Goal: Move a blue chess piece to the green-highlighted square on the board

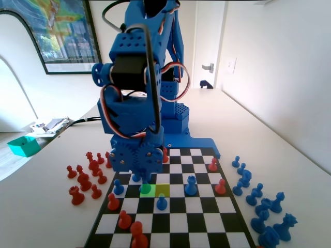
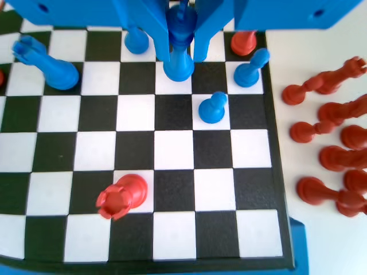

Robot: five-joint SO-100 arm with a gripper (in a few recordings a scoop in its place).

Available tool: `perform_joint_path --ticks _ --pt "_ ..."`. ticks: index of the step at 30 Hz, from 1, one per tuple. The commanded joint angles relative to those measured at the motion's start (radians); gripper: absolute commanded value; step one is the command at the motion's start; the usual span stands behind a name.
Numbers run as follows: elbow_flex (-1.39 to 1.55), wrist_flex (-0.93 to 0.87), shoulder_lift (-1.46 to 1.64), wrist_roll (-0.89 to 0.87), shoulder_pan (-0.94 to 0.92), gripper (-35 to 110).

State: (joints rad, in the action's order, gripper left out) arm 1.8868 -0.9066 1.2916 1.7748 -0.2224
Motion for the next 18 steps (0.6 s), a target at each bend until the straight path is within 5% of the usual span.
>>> perform_joint_path --ticks 1,18 --pt "-0.028 0.002 0.018 0.026 -0.009 1" --pt "-0.018 -0.005 0.014 0.066 0.005 16"
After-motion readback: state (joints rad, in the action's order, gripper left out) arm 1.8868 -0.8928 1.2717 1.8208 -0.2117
